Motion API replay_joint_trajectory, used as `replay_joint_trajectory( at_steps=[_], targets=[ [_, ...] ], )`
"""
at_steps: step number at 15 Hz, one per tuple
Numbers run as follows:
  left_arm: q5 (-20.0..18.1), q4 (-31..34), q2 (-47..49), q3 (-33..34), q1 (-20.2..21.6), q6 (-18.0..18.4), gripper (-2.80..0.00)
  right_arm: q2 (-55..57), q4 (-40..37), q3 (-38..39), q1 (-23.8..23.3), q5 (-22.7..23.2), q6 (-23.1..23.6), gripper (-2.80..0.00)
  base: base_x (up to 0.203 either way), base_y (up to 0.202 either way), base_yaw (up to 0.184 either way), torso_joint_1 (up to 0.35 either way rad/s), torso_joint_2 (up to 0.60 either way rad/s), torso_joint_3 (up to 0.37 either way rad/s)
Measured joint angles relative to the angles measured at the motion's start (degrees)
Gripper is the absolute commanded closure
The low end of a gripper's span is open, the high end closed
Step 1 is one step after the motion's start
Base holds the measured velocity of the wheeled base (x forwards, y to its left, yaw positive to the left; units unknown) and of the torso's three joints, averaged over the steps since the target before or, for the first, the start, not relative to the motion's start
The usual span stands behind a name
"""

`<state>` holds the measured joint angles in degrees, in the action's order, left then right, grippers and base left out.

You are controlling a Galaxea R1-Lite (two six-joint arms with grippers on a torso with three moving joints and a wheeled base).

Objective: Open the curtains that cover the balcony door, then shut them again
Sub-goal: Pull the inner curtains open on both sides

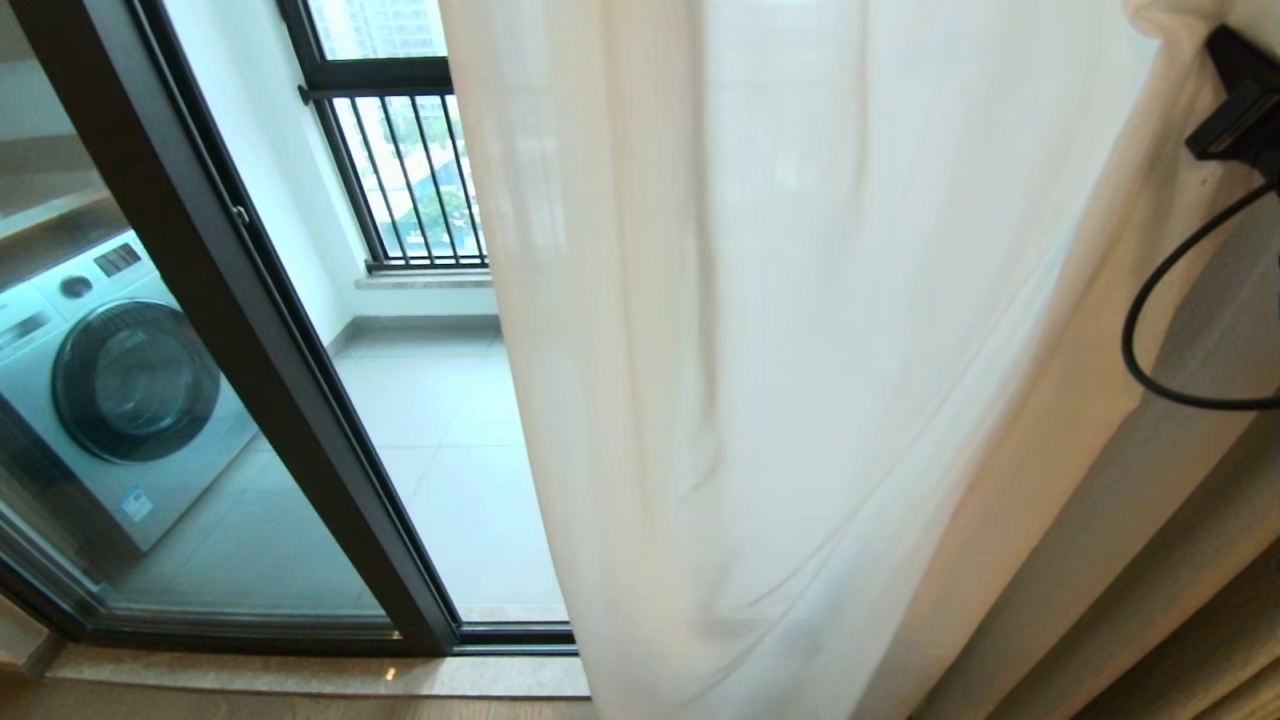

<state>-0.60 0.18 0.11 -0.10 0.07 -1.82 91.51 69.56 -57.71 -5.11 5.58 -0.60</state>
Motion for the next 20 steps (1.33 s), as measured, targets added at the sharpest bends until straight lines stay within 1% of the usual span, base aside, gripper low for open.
replay_joint_trajectory(
  at_steps=[3,8,10,12,16,20],
  targets=[
    [0.0,0.0,0.0,0.0,0.0,0.0,0.0,-1.5,-1.9,-1.3,-5.4,-0.2,0.0,0.0,0.0,0.0,0.0,0.0,0.0,0.0],
    [0.0,0.0,0.0,0.0,0.0,0.0,0.0,-2.7,-2.1,-2.2,-16.9,0.0,-0.1,0.0,0.0,0.0,0.0,0.0,0.0,0.0],
    [0.0,0.0,0.0,0.0,0.0,0.0,0.0,-2.6,-1.9,-2.6,-20.4,0.0,-0.3,0.0,0.0,0.0,0.0,0.0,0.0,0.0],
    [0.0,0.0,0.0,0.0,0.0,0.0,0.0,-2.0,-1.7,-3.9,-23.9,0.1,-0.5,0.0,0.0,0.0,0.0,0.0,0.0,0.0],
    [0.0,0.0,0.0,0.0,0.0,0.0,0.0,0.5,-2.1,-8.1,-32.8,0.2,-2.2,0.0,0.0,0.0,0.0,0.0,0.0,0.0],
    [0.0,0.0,0.0,0.0,0.0,0.0,0.0,3.4,-2.0,-10.5,-41.4,0.2,-3.7,0.0,0.0,0.0,0.0,0.0,0.0,0.0]
  ],
)
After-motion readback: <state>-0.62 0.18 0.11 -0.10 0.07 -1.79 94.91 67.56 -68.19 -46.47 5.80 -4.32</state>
